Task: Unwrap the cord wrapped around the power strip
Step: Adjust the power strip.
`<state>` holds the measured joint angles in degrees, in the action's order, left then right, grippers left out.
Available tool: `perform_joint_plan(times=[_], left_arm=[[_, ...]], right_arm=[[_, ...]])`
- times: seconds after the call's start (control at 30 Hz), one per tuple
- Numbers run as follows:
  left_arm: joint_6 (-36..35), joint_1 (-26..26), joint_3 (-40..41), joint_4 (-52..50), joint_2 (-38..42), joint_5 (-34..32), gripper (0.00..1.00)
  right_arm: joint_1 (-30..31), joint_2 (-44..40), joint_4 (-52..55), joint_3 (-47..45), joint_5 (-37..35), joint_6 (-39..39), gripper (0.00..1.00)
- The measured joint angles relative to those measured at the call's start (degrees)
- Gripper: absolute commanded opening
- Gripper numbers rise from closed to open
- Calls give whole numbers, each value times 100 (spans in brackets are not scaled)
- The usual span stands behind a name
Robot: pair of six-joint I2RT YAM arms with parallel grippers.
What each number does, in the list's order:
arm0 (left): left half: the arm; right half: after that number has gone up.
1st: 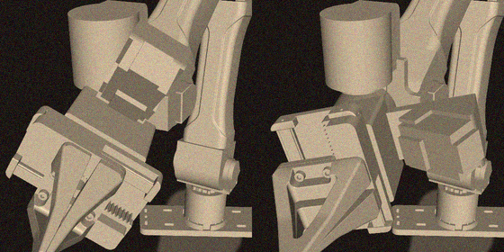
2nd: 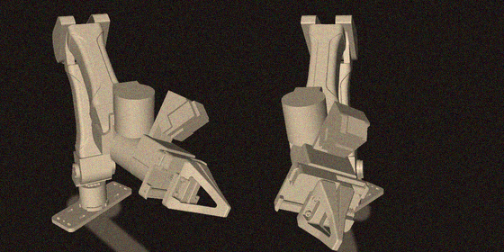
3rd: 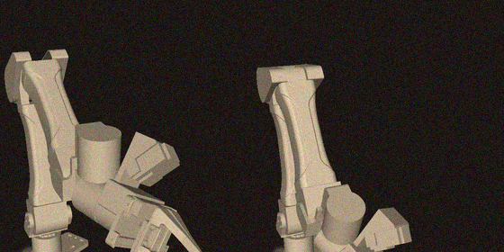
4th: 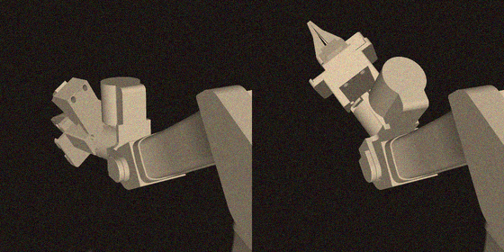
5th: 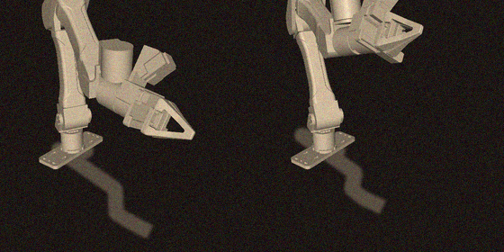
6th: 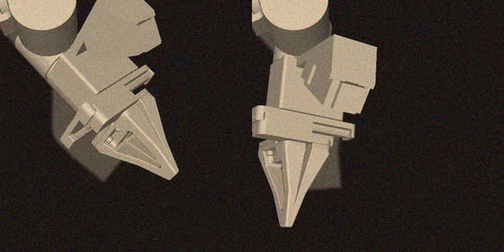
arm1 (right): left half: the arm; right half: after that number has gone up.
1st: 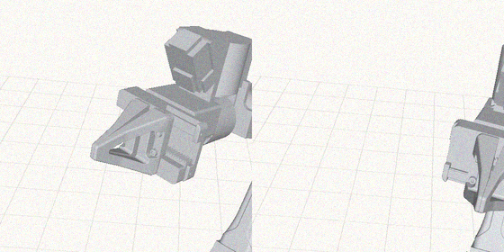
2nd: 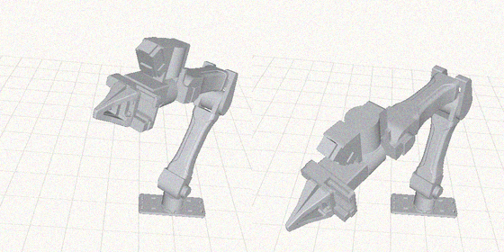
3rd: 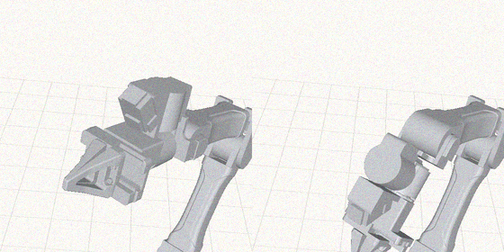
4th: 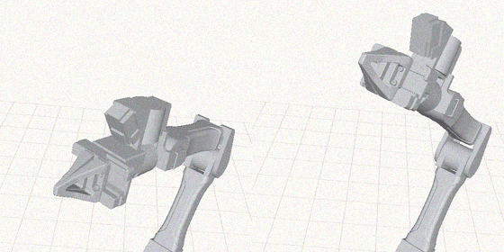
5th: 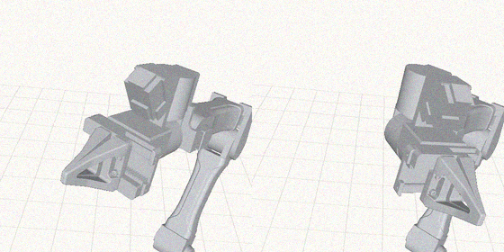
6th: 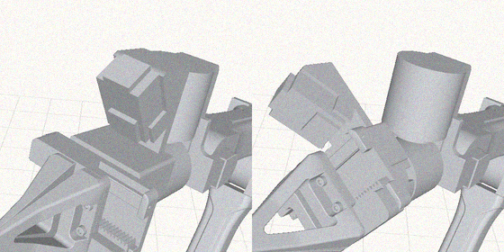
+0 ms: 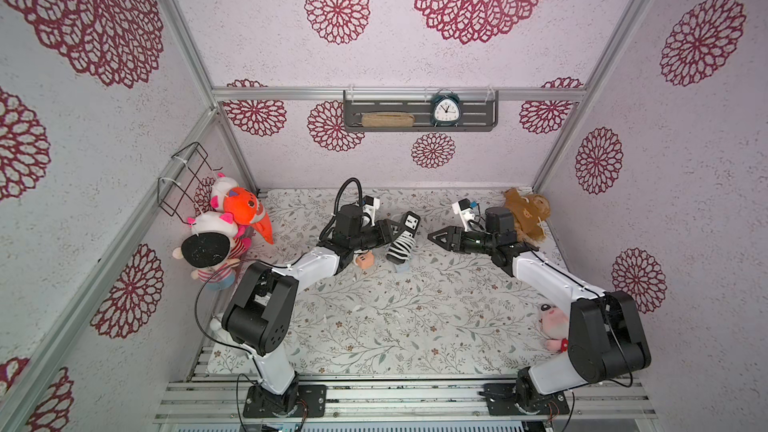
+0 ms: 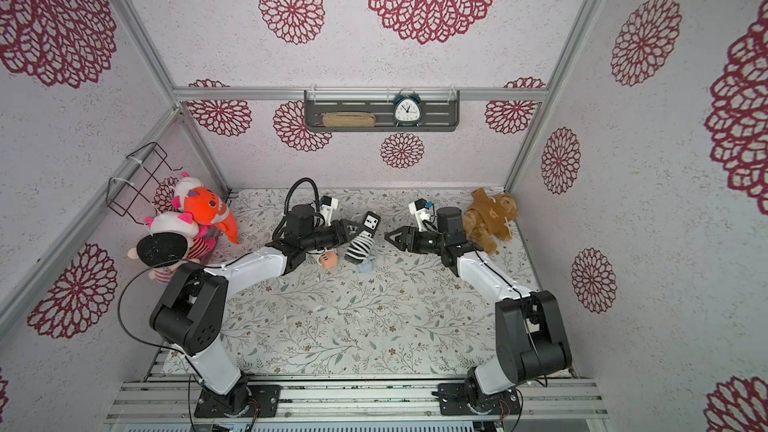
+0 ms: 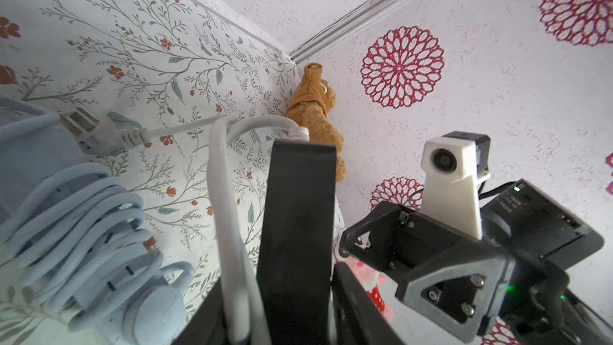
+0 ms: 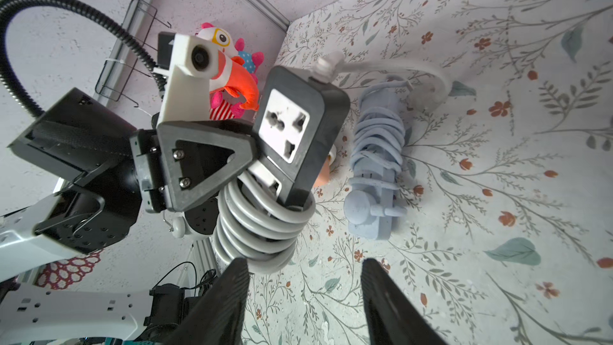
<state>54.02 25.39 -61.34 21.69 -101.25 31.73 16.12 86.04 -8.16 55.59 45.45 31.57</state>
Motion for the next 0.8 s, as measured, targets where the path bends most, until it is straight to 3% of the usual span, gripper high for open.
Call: perform_joint_plan(times=[0.17, 0.37, 0.63, 0.8], left_arm=[[494, 48, 111, 675, -2, -184, 0], [1012, 101, 334, 1327, -4, -616, 0], [1873, 258, 372, 2507, -518, -1060, 0], [2057, 354, 372, 2658, -616, -1263, 0]], right_arm=[[85, 133, -857, -9, 136, 476, 86], [328, 339, -1180, -11, 155, 691, 91], [616, 531, -1370, -11, 197, 723, 91], [654, 693, -1394, 17, 170, 802, 76]])
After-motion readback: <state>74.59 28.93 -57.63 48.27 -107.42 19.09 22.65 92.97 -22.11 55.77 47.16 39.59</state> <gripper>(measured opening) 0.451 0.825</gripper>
